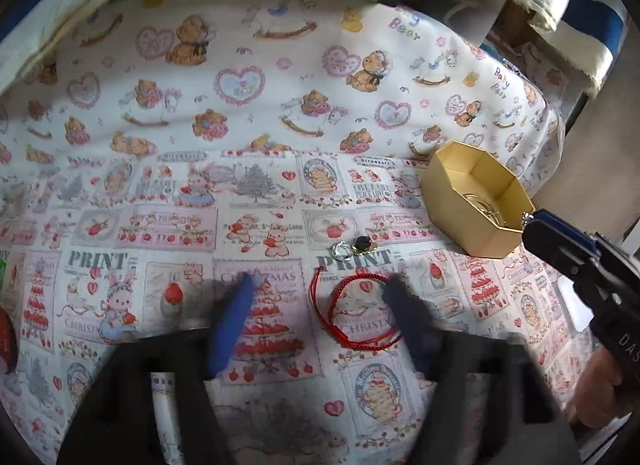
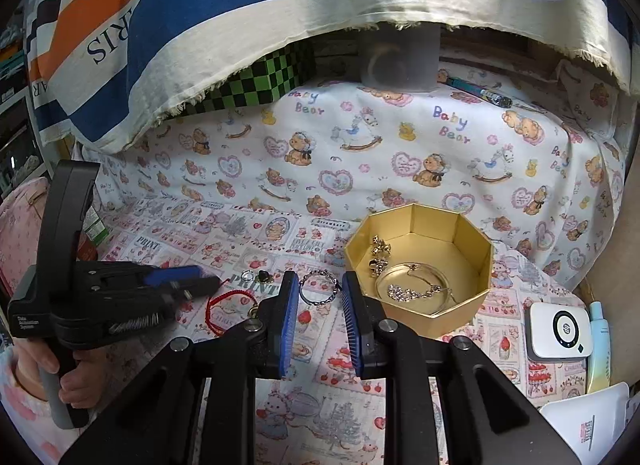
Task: Organize jewelry
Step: 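Pinch and lift the red string bracelet with the left tool while the right holds the chain, then carry the chain and bracelet over the gold box and open both tools to drop them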
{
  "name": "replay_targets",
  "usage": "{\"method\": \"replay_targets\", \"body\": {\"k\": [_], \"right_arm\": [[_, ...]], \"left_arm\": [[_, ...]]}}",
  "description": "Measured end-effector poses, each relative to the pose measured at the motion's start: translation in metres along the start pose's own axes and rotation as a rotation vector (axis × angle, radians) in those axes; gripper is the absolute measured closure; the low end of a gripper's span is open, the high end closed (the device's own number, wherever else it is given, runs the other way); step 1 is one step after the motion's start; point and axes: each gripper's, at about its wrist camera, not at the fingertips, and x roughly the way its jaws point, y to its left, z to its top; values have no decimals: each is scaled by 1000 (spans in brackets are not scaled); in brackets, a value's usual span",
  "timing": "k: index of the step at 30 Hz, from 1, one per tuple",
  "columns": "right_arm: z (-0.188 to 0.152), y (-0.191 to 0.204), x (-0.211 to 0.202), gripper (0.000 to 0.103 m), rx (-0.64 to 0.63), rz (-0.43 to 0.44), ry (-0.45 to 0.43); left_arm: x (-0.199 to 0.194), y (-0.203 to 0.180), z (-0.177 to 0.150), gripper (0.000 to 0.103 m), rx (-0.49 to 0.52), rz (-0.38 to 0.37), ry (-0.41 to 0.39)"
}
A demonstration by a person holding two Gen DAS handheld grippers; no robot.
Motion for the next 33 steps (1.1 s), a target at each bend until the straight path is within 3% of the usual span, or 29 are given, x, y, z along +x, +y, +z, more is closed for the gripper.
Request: {"method": "replay_targets", "body": {"k": [2, 4, 5, 6, 7, 8, 15, 19, 24, 26, 29, 31, 33], "right_arm": [[0, 0, 0, 79, -2, -2, 1], [0, 1, 0, 79, -4, -1, 2], [0, 1, 0, 79, -5, -1, 1], [0, 1, -1, 79, -6, -3, 0], [0, 1, -1, 79, -7, -4, -2], [1, 1, -2, 79, -7, -8, -6], [2, 0, -10, 79, -8, -33, -45], [5, -6, -15, 79, 18, -40, -69], [11, -25, -25, 79, 84, -40, -113], [14, -38, -29, 79, 122, -32, -139], [15, -55, -29, 79, 174, -19, -154], [17, -69, -28, 79, 216, 14, -154], [18, -78, -29, 79, 244, 34, -166]], "left_arm": [[9, -5, -2, 34, 49, 41, 13], [19, -11, -4, 48, 59, 57, 42], [20, -11, -5, 61, 71, 85, 33], [21, -15, -6, 82, 96, 118, 26], [21, -17, -7, 88, 115, 131, 23], [21, -18, -7, 101, 115, 139, 21], [-7, 8, -1, 101, 21, 107, -83], [-25, 6, 0, 101, 41, 92, -167], [-46, 4, -1, 101, 59, 2, -247], [-48, -3, -2, 101, 80, 29, -290], [-51, -14, -1, 101, 90, -40, -324], [-62, -24, 5, 101, 54, -49, -365], [-66, -36, 20, 101, -6, -121, -364]]}}
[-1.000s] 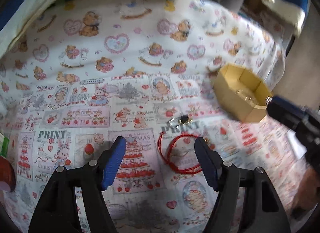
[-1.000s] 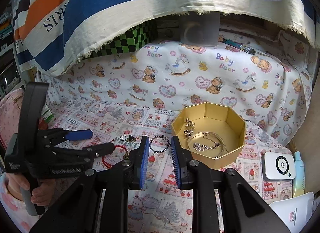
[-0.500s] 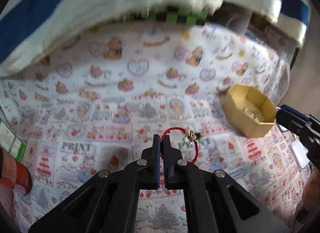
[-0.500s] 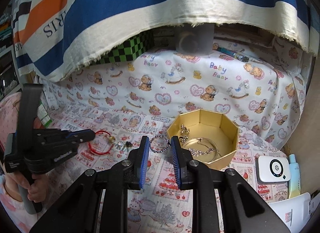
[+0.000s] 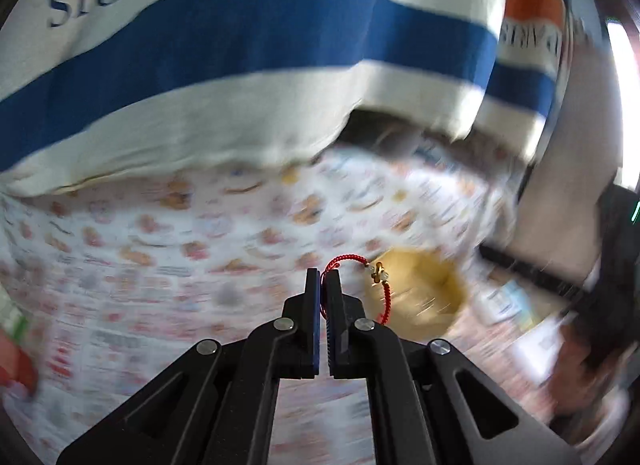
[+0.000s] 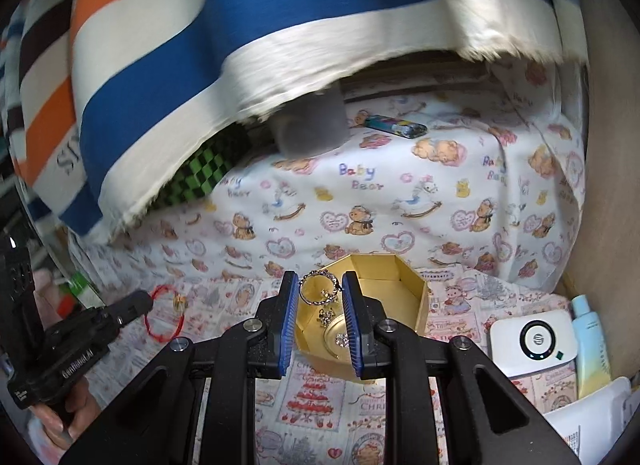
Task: Organize jewelry
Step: 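Carry the chain and bracelet over the gold box and open both tools to drop them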
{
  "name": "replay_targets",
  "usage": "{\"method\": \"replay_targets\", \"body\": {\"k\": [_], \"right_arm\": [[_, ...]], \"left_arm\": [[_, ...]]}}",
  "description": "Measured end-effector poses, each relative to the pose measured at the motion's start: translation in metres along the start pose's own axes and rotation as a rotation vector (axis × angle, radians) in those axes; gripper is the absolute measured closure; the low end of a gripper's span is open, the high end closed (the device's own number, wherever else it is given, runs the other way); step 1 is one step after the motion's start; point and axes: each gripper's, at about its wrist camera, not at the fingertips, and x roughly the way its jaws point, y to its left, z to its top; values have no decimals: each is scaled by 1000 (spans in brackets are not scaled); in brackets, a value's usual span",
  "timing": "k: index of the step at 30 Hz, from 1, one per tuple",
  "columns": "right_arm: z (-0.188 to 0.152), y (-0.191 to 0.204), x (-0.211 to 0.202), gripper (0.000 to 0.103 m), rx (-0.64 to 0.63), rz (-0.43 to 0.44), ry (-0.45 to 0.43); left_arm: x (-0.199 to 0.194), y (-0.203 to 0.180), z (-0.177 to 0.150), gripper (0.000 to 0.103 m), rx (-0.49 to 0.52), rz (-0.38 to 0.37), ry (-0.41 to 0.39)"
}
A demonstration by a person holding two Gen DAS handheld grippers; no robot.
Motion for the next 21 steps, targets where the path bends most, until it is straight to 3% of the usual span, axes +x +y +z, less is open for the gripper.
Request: {"method": "replay_targets", "body": {"k": [3, 7, 14, 19, 21], "right_arm": [[4, -8, -4, 79, 13, 7, -25], [7, -25, 5, 79, 81, 69, -6], [5, -52, 31, 79, 182, 54, 44], [6, -54, 32, 79, 186, 63, 37], [7, -53, 28, 79, 179, 57, 16]], "left_arm": [[13, -20, 17, 101, -39, -76, -6], [43, -48, 24, 101, 3, -46, 2], [103, -67, -2, 101, -14, -41, 133], [106, -77, -8, 100, 89, -41, 177], [97, -80, -8, 91, 138, 1, 153]]}}
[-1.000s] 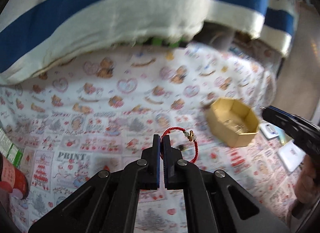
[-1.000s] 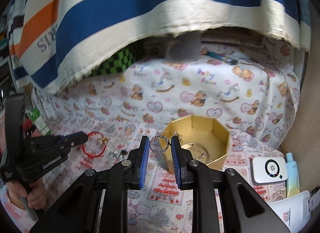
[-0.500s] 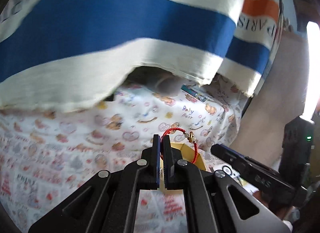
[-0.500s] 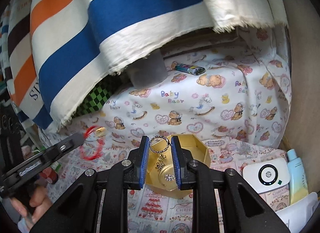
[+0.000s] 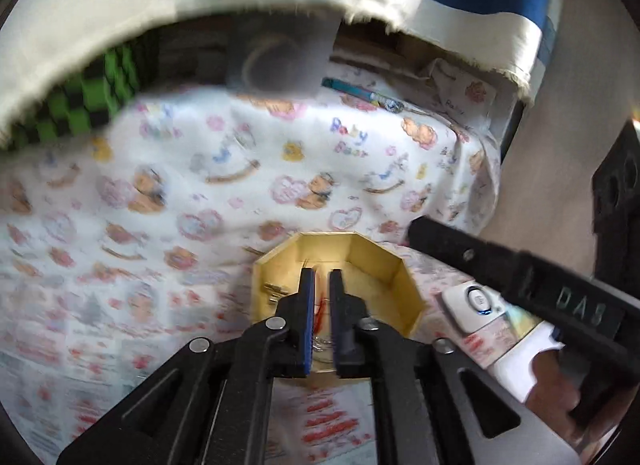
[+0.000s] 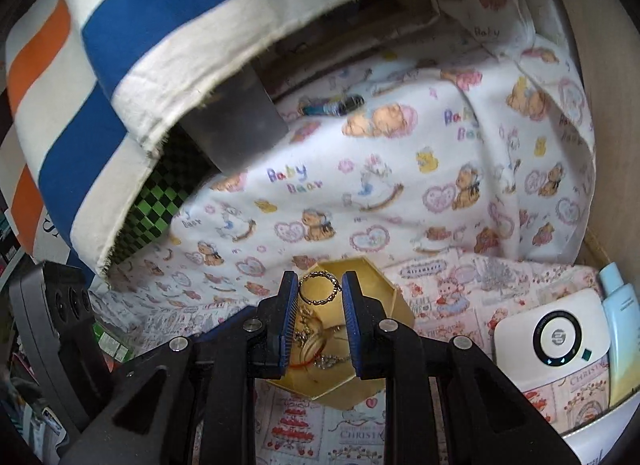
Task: Organize jewelry
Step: 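Carry the chain and bracelet over the gold box and open both tools to drop them, then lower the left tool to the small silver ring and pinch it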
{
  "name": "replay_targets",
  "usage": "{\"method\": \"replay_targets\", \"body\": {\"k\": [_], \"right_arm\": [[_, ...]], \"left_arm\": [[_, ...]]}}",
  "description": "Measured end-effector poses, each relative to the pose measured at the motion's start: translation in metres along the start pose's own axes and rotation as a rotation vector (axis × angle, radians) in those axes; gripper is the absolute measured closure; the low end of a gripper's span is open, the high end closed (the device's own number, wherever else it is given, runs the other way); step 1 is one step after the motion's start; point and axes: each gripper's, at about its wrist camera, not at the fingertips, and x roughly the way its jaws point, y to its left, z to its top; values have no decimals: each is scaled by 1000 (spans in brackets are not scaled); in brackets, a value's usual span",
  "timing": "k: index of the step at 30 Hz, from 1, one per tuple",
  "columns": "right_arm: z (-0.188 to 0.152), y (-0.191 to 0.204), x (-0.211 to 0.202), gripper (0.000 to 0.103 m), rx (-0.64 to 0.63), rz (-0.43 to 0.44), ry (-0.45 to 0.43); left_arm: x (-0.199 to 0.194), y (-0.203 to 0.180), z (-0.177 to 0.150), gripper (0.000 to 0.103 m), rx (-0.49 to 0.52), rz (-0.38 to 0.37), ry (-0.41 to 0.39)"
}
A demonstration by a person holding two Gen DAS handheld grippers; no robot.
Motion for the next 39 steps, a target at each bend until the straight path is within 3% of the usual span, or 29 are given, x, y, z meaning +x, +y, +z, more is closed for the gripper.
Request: {"method": "replay_targets", "body": {"k": [3, 7, 10, 12, 14, 16, 18, 20, 23, 27, 28, 30, 33, 36, 39], "right_arm": [[-1, 0, -6, 78, 5, 16, -12], [-2, 7, -11, 56, -11, -4, -24], [-5, 13, -16, 54, -26, 1, -36], [-7, 18, -18, 51, -44, -4, -43], [-10, 25, -17, 48, -74, -5, -38], [-16, 36, -16, 44, -121, -15, -37], [-22, 45, -15, 35, -158, -33, -39], [-31, 53, -13, 19, -169, -64, -39], [-42, 59, -7, 18, -154, -46, 9], [-53, 67, 4, 18, -202, -56, 46], [-56, 68, 5, 18, -216, -67, 46], [-60, 70, 7, 18, -238, -86, 44], [-60, 71, 9, 18, -237, -90, 50], [-57, 67, 8, 18, -213, -83, 53], [-55, 64, 8, 18, -196, -89, 56]], "left_arm": [[-16, 1, 0, 80, 47, 60, -20], [-46, 10, -1, 59, 88, 126, -71], [-75, 22, -1, 45, 114, 161, -124], [-91, 34, -4, 30, 123, 189, -160], [-102, 53, -6, 25, 98, 216, -185], [-108, 78, -10, 25, 24, 223, -208], [-103, 99, -14, 25, -50, 228, -175], [-97, 115, -19, 25, -100, 215, -129], [-87, 137, -28, 25, -195, 210, -67], [-81, 139, -32, 26, -178, 248, -58], [-79, 138, -33, 30, -165, 244, -49], [-69, 137, -35, 57, -154, 189, -13], [-51, 134, -38, 66, -153, 100, 61], [-34, 127, -42, 71, -127, 77, 133], [-20, 126, -44, 71, -167, -3, 223]]}}
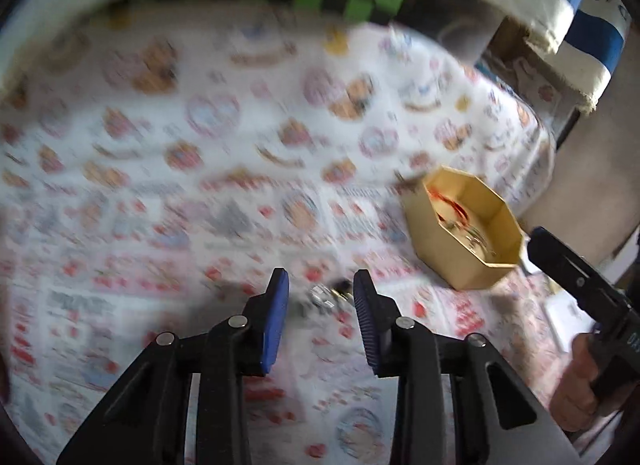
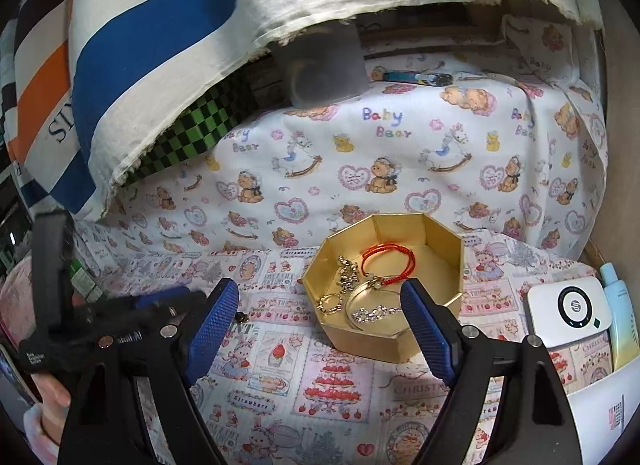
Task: Organize jewelry
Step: 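Lower the left tool to the small silver ring and pinch it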
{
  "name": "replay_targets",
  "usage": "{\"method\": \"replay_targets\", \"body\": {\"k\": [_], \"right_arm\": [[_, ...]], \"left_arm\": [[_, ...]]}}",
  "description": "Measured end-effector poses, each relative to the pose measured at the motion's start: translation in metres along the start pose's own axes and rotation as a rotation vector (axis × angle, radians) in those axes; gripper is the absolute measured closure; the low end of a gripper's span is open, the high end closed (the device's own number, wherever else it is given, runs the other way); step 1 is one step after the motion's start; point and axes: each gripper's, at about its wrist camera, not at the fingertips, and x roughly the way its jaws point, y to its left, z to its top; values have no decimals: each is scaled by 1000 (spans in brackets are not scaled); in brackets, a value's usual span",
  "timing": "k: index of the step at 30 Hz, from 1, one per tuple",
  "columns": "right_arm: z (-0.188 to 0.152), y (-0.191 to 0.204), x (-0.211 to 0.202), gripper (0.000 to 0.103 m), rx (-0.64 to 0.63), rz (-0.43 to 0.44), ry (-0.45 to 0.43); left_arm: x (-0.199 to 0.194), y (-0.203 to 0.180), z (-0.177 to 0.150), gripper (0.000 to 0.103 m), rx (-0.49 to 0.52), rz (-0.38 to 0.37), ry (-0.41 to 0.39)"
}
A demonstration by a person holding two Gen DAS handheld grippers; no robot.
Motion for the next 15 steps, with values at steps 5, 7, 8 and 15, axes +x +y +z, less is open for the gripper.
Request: {"method": "replay_targets", "body": {"k": [5, 7, 8, 15], "right_arm": [[1, -2, 1, 18, 6, -7, 14], [2, -3, -2, 18, 2, -19, -4], [3, -4, -3, 18, 4, -26, -13], [4, 1, -8, 18, -16, -18, 2]], "left_arm": [[17, -9, -1, 79, 23, 49, 74], [24, -13, 0, 84, 35, 79, 82], [26, -15, 0, 87, 44, 97, 77], [27, -20, 0, 103, 66, 166, 64]]}}
